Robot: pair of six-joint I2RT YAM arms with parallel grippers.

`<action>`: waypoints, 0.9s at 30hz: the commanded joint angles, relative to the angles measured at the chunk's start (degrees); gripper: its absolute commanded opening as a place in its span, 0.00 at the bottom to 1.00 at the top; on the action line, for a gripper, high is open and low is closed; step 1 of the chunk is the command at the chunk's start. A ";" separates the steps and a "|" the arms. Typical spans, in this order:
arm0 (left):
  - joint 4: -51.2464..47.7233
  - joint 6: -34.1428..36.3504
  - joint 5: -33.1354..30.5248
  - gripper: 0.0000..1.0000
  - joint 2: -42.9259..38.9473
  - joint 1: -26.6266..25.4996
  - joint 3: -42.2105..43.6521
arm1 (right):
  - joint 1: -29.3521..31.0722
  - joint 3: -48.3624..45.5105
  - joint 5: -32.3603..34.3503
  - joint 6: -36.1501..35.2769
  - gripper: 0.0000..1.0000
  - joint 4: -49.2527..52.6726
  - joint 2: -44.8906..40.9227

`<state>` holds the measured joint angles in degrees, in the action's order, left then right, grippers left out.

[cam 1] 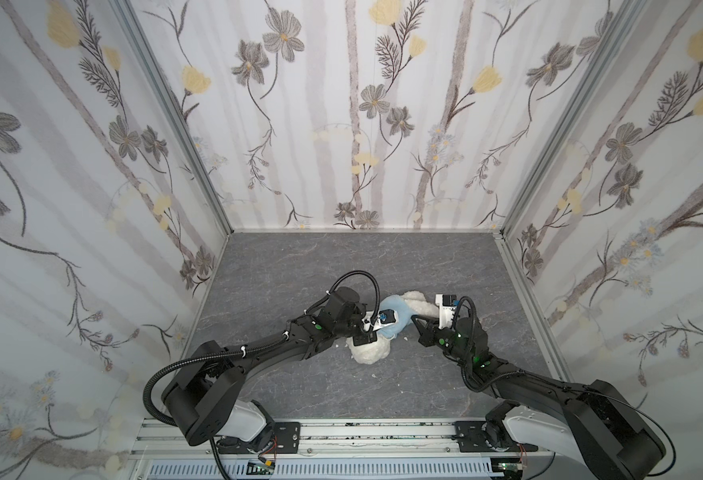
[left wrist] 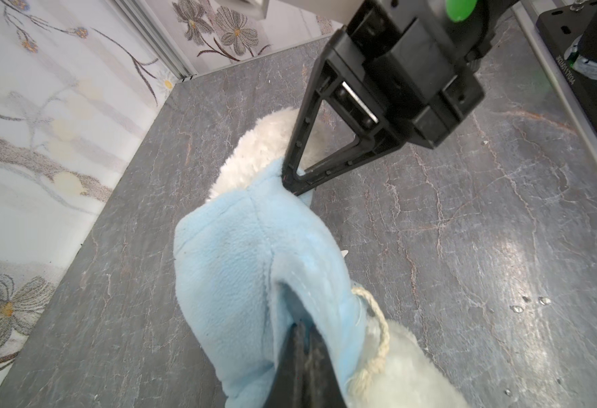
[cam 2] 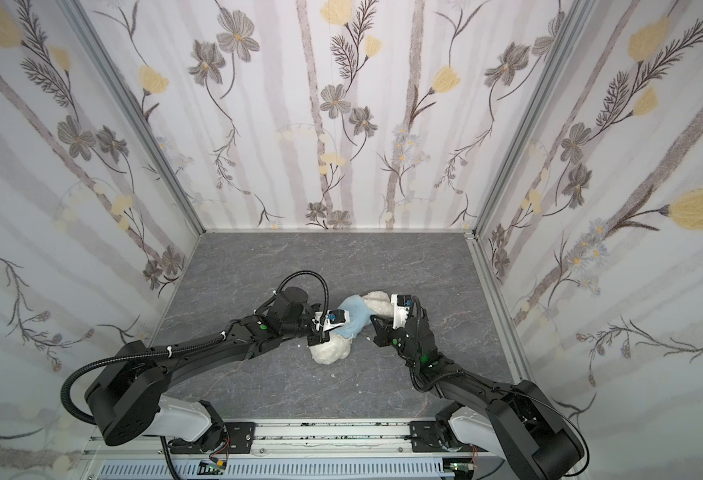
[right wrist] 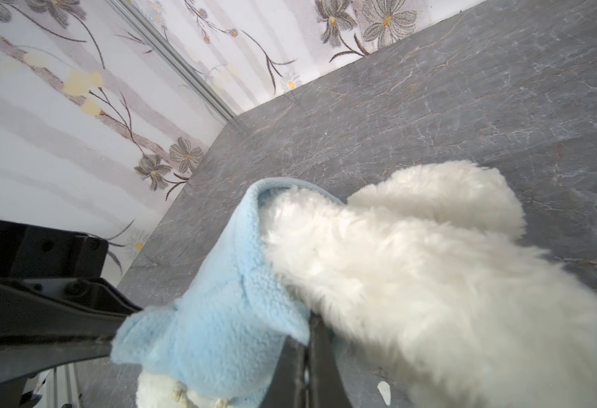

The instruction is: Dress the teddy bear

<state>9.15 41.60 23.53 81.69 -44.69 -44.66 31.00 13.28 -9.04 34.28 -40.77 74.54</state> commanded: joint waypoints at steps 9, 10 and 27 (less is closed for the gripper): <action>0.35 2.70 -2.27 0.00 0.86 -1.63 -1.33 | 0.80 0.08 -3.98 0.38 0.00 -7.39 1.20; 0.26 3.01 -2.30 0.03 1.30 -2.00 -1.54 | 1.06 0.17 -3.89 0.71 0.00 -7.58 1.30; 6.72 -0.58 -3.36 0.31 8.27 -2.79 -5.14 | 8.93 0.67 -0.66 7.66 0.00 -16.59 8.97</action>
<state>9.72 41.74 20.91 89.25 -47.46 -49.69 38.94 13.32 -6.52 40.05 -51.20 82.21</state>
